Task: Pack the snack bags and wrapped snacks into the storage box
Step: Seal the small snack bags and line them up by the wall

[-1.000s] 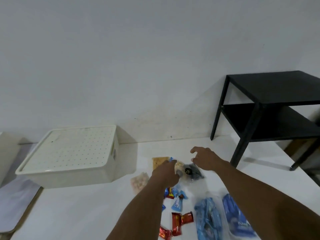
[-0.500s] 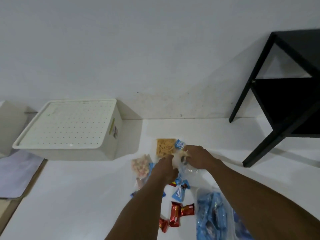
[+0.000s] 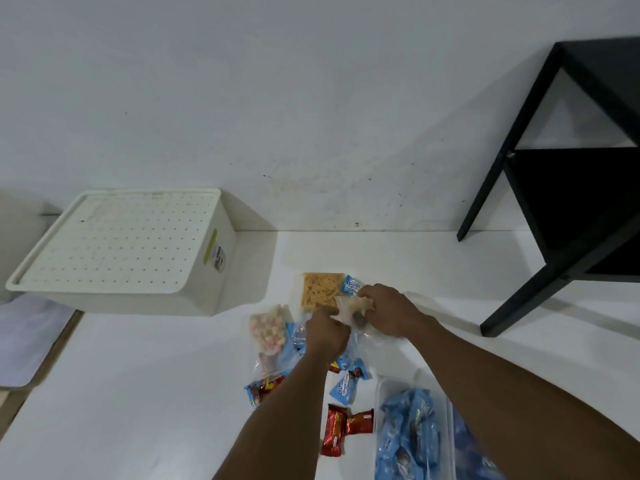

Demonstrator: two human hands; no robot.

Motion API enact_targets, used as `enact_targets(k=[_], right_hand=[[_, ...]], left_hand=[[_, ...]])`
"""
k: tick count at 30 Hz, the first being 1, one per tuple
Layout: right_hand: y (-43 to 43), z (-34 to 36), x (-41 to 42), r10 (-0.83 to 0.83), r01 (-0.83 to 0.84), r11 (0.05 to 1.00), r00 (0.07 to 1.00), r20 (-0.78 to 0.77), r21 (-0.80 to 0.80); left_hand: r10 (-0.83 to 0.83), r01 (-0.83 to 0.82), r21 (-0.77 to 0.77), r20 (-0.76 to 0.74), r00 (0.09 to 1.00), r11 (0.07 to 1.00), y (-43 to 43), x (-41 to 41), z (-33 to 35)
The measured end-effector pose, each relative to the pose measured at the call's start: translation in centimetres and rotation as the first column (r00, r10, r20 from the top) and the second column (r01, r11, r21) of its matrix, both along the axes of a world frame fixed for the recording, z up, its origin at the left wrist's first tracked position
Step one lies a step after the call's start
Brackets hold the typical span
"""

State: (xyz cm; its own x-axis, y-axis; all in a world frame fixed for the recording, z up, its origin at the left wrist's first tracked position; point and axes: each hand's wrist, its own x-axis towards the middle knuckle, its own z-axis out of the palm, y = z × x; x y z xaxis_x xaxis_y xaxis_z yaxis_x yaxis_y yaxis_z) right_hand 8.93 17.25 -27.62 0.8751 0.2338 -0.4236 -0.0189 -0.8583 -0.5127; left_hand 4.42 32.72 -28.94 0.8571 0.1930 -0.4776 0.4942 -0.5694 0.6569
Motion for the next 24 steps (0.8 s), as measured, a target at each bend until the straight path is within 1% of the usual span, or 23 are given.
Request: enact_targets(k=[2, 5, 8, 11, 16, 24], right_hand=[[-0.1, 0.9, 0.3, -0.011, 0.01, 0.999, 1.0, 0.019, 0.048], [-0.5, 3.0, 0.9, -0.025, 0.019, 0.986, 0.999, 0.033, 0.168], [-1.2, 5.8, 1.3, -0.043, 0.029, 0.97, 0.998, 0.055, 0.241], [-1.8, 8.7, 1.2, -0.064, 0.043, 0.957, 0.996, 0.064, 0.286], [-1.3, 13.1, 0.1, -0.077, 0.052, 0.942, 0.995, 0.061, 0.331], [-0.4, 19.9, -1.2, -0.107, 0.041, 0.957, 0.97, 0.217, 0.287]], left_hand=[[-0.042, 0.042, -0.013, 0.014, 0.999, 0.999, 0.2, 0.7, 1.3], [-0.115, 0.117, -0.045, 0.053, 0.992, 0.992, 0.8, 1.9, 3.5], [-0.216, 0.218, -0.025, 0.072, 0.974, 0.976, 1.8, 2.5, 6.2], [-0.268, 0.271, -0.005, 0.13, 0.954, 0.962, 2.9, 2.8, 8.5], [-0.321, 0.327, 0.009, 0.218, 0.922, 0.945, 4.3, 3.2, 13.2], [-0.434, 0.437, 0.075, 0.339, 0.834, 0.897, 5.1, 3.6, 21.0]])
